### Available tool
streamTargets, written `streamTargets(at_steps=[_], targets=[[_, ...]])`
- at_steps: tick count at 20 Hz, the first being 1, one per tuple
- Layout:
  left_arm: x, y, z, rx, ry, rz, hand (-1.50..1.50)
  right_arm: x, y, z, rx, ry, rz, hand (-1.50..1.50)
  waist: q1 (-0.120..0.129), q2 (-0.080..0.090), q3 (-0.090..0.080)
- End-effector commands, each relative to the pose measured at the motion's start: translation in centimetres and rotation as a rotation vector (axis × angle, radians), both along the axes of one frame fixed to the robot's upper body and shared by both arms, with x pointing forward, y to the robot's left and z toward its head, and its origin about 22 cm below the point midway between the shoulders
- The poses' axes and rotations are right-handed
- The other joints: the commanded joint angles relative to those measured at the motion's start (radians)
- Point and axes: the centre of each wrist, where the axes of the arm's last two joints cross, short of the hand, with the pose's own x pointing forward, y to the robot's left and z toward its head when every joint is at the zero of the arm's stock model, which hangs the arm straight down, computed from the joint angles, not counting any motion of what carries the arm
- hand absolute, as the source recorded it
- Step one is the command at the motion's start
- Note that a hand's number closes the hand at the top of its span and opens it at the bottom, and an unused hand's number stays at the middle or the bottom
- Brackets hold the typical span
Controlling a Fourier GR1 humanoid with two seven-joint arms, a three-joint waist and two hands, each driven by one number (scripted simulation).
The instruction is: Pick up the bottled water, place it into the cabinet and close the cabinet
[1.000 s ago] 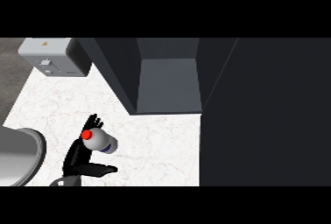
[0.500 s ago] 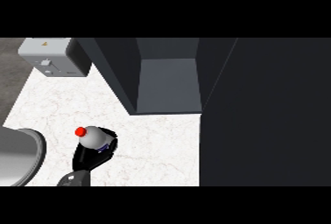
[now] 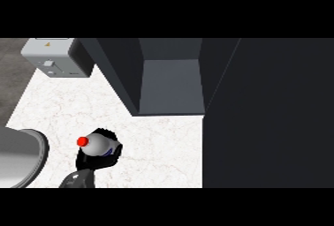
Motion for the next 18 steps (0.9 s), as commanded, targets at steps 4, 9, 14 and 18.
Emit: streamTargets(at_steps=[4, 9, 14, 18], targets=[[-3.2, -2.7, -2.0, -0.058, -0.054, 0.140, 1.50, -0.1, 1.2, 2.2, 0.028, -0.044, -0.024, -1.50, 0.004, 0.000, -0.007], [1.1, -4.3, 0.7, -0.095, -0.070, 0.069, 1.50, -0.1, 0.4, 2.0, 0.044, -0.028, -0.007, -1.50, 0.007, -0.001, -0.006], [0.3, -6.9, 1.4, -0.125, -0.057, 0.027, 1.50, -0.5, 0.6, 2.2, 0.036, -0.030, -0.004, -1.50, -0.002, -0.005, -0.006], [2.7, -8.5, 5.1, -0.135, -0.058, 0.017, 1.50, 0.3, 0.4, 0.6, 0.052, -0.033, 0.000, -1.50, 0.011, -0.003, -0.005]])
